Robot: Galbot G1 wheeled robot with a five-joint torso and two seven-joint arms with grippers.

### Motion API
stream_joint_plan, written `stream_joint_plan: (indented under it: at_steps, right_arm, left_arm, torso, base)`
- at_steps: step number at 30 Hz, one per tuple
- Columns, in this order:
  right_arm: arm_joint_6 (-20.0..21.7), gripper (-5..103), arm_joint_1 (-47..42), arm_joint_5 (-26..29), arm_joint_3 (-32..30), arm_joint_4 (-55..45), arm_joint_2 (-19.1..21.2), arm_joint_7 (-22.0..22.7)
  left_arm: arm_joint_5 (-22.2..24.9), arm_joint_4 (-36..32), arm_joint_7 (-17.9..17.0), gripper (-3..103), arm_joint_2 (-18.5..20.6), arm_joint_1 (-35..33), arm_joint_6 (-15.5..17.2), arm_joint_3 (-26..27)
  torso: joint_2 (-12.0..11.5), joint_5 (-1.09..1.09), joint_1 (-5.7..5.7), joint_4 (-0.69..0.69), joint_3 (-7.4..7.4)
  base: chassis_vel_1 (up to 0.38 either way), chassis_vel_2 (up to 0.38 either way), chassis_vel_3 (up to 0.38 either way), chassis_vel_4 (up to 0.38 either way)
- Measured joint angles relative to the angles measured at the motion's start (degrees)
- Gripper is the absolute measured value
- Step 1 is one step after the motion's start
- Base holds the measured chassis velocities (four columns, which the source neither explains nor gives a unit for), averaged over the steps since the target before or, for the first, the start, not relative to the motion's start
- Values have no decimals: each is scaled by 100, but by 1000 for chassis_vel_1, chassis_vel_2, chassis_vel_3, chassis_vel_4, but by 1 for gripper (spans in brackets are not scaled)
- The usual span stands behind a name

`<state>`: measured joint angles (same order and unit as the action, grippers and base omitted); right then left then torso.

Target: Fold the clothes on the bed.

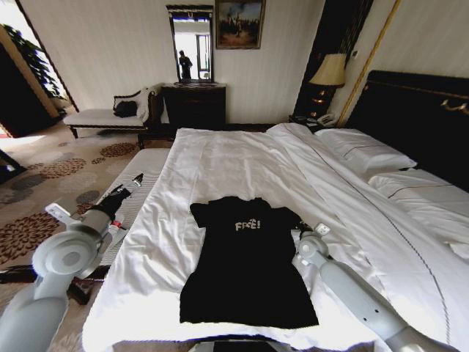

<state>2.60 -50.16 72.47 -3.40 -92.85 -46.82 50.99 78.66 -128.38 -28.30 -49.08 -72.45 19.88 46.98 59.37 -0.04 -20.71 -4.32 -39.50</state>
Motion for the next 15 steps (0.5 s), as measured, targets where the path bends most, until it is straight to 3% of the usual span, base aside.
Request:
stream_joint_plan:
  at_steps: [2,5,6,9,10,12,15]
  right_arm:
    - [110,32,55,2,20,-54,110,65]
    - [490,48,317,271,55,-68,434,144]
    - [490,48,317,271,55,-68,434,144]
    - [988,60,734,989,200,95,680,69]
    - [1128,65,817,1166,248,124,708,0]
    - [1229,65,869,1290,293,151,710,-66]
    - [1435,82,1014,1473,468,326,526,-427]
  left_arm:
    - [0,1,1,100,3,-24,-1,19]
    - [1,-24,2,100,-8,-70,-3,47]
    - [1,-24,2,100,-8,-70,-3,47]
    - [-1,-103,1,100,-36,-63,0,30]
    - [-8,-122,0,100,-37,-43,5,7]
    - [-23,-148,-2,100,-33,-3,10,-26]
    - [-29,-322,-6,100,61,233,42,-175]
  torso:
    - [0,1,0,0,0]
    - [0,0,0,-3,0]
    - [0,0,0,-3,0]
    - [0,0,0,0,0]
    - [0,-1,-1,1,0]
    - [0,-1,0,0,0]
    - [0,1,-1,-2,0]
  base:
    - [0,0,0,0]
    - [0,0,0,0]
    - [0,0,0,0]
    - [0,0,0,0]
    - [0,0,0,0]
    - [0,0,0,0]
    - [0,0,0,0]
